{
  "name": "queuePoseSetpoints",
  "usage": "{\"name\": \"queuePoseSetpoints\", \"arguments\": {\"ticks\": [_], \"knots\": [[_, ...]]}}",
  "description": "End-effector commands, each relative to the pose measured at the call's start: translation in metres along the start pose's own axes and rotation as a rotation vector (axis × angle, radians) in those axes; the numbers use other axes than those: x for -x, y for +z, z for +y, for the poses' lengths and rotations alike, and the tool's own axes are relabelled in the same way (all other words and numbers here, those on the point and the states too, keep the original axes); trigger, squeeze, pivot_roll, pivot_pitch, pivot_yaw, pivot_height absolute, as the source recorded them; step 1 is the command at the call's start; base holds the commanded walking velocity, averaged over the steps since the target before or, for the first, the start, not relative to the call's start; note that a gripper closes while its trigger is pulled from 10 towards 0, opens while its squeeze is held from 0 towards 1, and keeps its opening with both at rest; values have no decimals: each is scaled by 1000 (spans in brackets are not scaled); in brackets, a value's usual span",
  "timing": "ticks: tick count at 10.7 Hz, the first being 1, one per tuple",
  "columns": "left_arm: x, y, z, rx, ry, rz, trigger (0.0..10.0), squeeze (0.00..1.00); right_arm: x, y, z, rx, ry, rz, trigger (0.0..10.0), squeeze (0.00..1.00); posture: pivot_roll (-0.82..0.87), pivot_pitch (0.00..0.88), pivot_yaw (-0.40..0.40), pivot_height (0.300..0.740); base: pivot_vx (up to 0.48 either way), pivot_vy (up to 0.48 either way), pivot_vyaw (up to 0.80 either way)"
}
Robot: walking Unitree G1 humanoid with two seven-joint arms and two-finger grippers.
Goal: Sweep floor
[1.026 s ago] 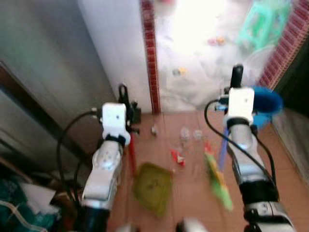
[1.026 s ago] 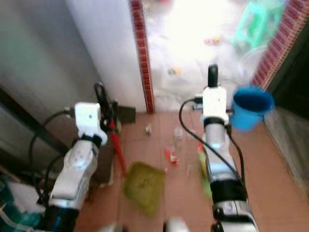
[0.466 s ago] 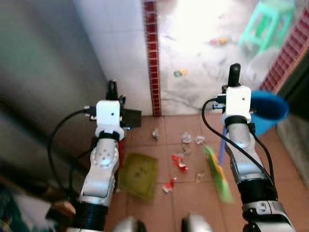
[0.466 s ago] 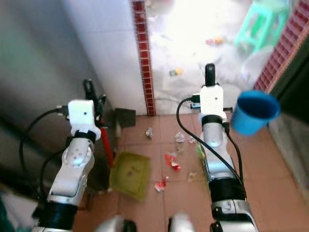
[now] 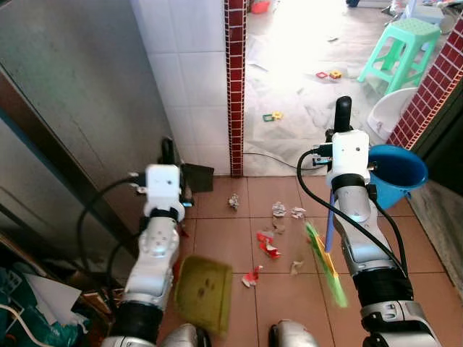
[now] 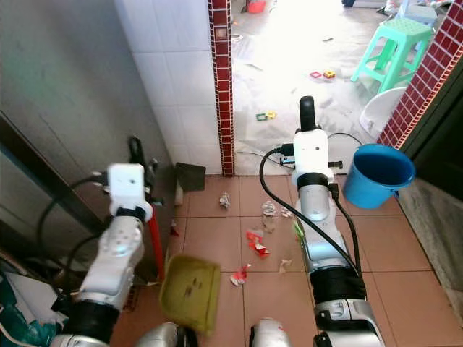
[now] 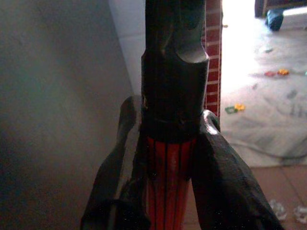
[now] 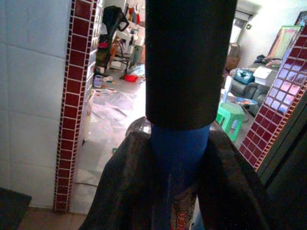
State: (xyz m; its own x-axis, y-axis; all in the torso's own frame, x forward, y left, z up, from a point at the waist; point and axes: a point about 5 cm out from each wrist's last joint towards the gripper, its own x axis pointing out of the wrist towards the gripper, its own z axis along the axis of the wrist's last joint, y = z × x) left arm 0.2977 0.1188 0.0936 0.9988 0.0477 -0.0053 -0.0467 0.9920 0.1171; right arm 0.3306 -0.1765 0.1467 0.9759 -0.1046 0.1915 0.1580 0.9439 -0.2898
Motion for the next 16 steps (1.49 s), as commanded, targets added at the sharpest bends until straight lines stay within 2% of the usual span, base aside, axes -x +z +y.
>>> {"name": "queuePoseSetpoints", "arguments": {"ticks": [1,4,6,8,10,11,13,15,16], "knots": [[-8,15,-2,-38,23,-84,10000,0,-5,11,1,-1,8,-45,10000,0,-134,64,58,740,0,0,0],[-14,5,-10,-45,133,-91,10000,0,-5,9,4,-79,24,-14,10000,0,-149,71,63,740,0,0,0],[-23,-3,-18,9,185,-7,10000,0,-4,8,6,-103,30,-4,10000,0,-150,76,65,740,0,0,0],[-30,-9,-31,59,145,58,10000,0,-3,7,10,-122,38,-3,10000,0,-155,80,73,740,0,0,0],[-28,-15,-51,163,68,136,10000,0,1,0,10,-165,11,48,10000,0,-154,89,89,740,0,0,0],[-26,-17,-57,180,39,148,10000,0,1,-2,11,-189,3,63,10000,0,-155,88,93,740,0,0,0],[-24,-18,-66,252,-8,162,10000,0,-1,-3,14,-320,3,104,10000,0,-157,89,97,740,0,0,0],[-22,-21,-73,309,-19,201,10000,0,-2,-2,14,-321,12,118,10000,0,-160,88,93,740,0,0,0],[-24,-11,-75,291,-50,131,10000,0,-3,-3,12,-293,10,115,10000,0,-162,84,91,740,0,0,0]]}}
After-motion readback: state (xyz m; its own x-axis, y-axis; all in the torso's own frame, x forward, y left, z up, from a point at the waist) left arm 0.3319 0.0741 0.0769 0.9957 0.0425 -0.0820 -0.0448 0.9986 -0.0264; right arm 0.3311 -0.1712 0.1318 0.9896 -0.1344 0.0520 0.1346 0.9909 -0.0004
